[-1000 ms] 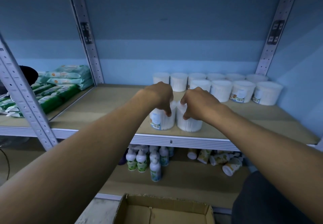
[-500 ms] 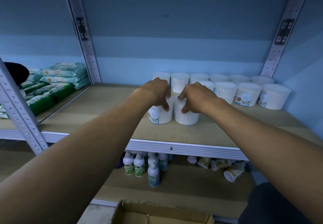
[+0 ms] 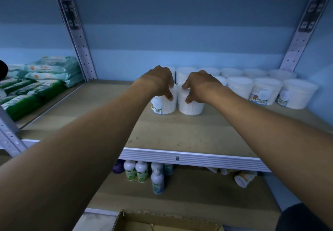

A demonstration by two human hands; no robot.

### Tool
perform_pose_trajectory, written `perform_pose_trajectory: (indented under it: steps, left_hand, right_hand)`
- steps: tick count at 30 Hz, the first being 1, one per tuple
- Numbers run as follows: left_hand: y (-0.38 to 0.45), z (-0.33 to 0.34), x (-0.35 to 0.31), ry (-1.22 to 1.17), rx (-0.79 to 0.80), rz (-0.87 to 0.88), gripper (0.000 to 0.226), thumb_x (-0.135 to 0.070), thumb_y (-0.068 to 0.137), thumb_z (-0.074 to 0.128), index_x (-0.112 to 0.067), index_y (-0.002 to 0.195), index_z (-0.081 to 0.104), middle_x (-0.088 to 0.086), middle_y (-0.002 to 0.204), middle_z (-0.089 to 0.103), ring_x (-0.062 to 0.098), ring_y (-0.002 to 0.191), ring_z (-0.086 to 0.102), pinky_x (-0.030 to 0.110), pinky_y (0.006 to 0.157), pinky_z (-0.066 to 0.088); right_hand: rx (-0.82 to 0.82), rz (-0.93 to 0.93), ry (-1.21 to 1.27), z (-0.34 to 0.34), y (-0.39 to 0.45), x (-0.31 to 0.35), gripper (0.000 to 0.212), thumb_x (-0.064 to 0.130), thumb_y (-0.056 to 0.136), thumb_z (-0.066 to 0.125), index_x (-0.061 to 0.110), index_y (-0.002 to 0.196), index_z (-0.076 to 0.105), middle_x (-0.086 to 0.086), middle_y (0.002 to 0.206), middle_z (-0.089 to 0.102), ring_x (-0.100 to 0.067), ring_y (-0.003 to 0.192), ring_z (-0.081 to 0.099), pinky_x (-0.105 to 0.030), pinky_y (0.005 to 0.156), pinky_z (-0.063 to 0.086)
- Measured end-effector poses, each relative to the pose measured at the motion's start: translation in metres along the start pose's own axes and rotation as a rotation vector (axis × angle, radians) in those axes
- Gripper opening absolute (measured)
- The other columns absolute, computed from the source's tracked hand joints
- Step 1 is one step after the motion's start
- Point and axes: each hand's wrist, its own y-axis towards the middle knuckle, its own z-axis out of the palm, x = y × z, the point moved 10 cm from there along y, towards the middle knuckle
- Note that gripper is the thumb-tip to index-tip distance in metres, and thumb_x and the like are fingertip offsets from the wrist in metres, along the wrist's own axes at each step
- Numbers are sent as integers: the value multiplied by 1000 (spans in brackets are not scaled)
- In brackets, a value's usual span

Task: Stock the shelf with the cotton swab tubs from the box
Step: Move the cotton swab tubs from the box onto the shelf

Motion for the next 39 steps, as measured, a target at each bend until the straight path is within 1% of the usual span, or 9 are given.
perform_pose_trajectory:
  steps: [3,8,14,16,18,21,26,34,39]
  left_hand:
    - [12,1,3,-5,-11,4,56,-33,68,91,-22,118,69,1,120,67,24,106,65,38,93,54]
    - [30,2,5,3,-24,16,54,-33,67,91,-20,115,71,2,118,68,25,104,66,40,94,54]
    - [47,3,6,22,-31,21,55,-35,66,91,-19,115,72,2,116,70,25,104,66,40,94,55]
    - [51,3,8,24,-24,17,55,-37,64,92,-21,112,72,1,114,70,24,103,66,40,92,55]
    - [56,2,8,23,-28,21,54,-38,62,93,-22,111,73,0,113,71,24,102,66,41,92,55]
    - [62,2,10,19,-36,29,54,-37,64,92,-21,111,72,1,115,70,25,104,66,40,94,54]
    - [71,4,13,3,-57,42,54,-32,69,90,-16,116,71,4,119,69,26,107,65,38,96,53]
    - [83,4,11,53,-36,65,55,-35,69,90,-17,117,71,4,119,70,26,105,66,40,95,54]
    - [83,4,12,38,-48,62,55,-33,71,89,-16,119,71,5,120,69,27,106,65,38,95,53]
  right_hand:
    - [-24,-9,5,0,11,-2,48,22,81,81,22,127,67,-10,127,53,-26,92,57,-30,74,45]
    - [-57,-43,12,2,28,-2,51,20,81,82,19,129,66,-11,129,57,-29,107,62,-29,77,43]
    - [-92,-71,4,6,47,-3,50,20,79,83,19,126,68,-12,126,60,-30,109,61,-31,79,45]
    - [-99,-73,8,6,51,-4,50,21,78,84,19,126,69,-12,127,59,-31,111,60,-34,83,46]
    - [-106,-77,14,6,56,-5,52,21,78,84,17,128,68,-13,129,60,-31,113,59,-34,86,46]
    - [-110,-76,21,6,64,-7,55,21,79,84,17,131,66,-13,130,59,-32,115,59,-33,85,45]
    - [-120,-74,-10,7,75,-9,53,22,78,85,18,127,67,-12,127,59,-32,111,59,-33,79,44]
    - [-139,-85,-41,5,84,-8,55,25,77,87,18,127,67,-10,126,62,-30,110,59,-32,81,44]
    - [-138,-89,-44,7,88,-12,55,26,78,86,18,129,66,-10,125,62,-29,111,59,-31,80,42]
